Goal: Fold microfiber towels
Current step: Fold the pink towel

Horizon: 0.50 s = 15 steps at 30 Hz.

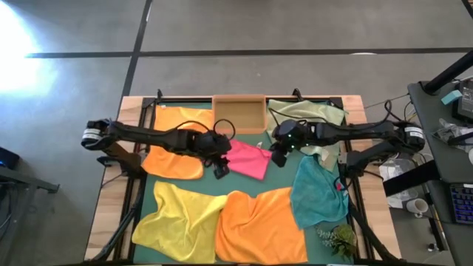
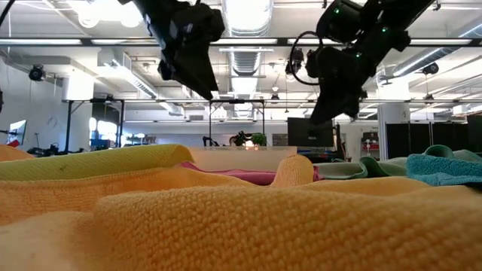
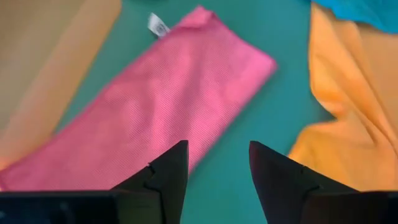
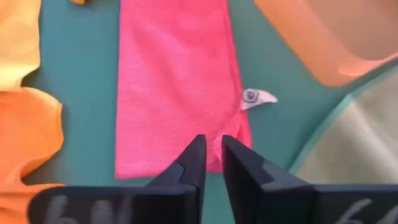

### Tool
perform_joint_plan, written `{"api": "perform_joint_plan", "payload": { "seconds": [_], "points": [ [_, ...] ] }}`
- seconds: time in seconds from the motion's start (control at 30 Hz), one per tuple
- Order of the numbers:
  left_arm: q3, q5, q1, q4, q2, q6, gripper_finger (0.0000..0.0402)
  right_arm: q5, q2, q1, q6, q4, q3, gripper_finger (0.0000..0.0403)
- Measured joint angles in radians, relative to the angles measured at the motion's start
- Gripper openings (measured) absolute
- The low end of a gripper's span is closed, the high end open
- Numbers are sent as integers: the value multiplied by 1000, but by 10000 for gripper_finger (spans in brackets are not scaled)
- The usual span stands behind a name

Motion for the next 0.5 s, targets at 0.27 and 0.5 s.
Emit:
{"api": "perform_joint_plan", "payload": {
  "seconds": [0.27,0.5],
  "points": [
    [-31,-90,-93,-9,-2,-46,155,-16,107,-8,34,31,0,123],
    [-69,-94,-105,-9,-2,-102,155,-15,214,-9,40,41,14,169]
  ]
}}
